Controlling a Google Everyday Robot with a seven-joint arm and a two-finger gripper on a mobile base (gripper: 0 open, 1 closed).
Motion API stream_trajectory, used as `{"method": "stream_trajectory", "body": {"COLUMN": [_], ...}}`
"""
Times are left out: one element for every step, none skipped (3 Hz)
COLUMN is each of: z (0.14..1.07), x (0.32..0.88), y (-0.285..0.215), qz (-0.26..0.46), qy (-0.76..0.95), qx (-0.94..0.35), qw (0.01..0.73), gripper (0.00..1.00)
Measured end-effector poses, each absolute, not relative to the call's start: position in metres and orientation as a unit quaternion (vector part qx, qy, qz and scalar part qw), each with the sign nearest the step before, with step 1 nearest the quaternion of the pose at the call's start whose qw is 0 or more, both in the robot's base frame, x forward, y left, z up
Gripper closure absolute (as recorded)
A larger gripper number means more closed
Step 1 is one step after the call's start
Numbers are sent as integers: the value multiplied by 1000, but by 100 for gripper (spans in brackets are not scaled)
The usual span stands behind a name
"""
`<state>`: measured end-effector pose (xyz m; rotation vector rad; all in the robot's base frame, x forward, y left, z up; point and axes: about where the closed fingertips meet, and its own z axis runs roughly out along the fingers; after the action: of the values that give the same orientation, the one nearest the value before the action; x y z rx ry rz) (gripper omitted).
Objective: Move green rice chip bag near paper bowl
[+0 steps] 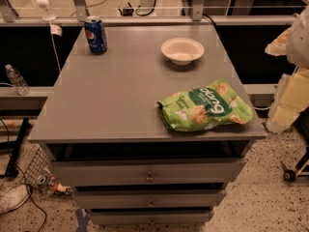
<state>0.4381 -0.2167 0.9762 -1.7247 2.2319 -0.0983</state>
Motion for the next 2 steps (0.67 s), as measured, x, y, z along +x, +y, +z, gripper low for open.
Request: {"method": "stream_trajectory", "body": {"z": [976, 973], "x": [438, 444], "y": [-217, -215], "qz": [-34, -28], "qy": [781, 777], "qx": [-603, -605], "qw": [159, 171], "gripper": [0, 0]}}
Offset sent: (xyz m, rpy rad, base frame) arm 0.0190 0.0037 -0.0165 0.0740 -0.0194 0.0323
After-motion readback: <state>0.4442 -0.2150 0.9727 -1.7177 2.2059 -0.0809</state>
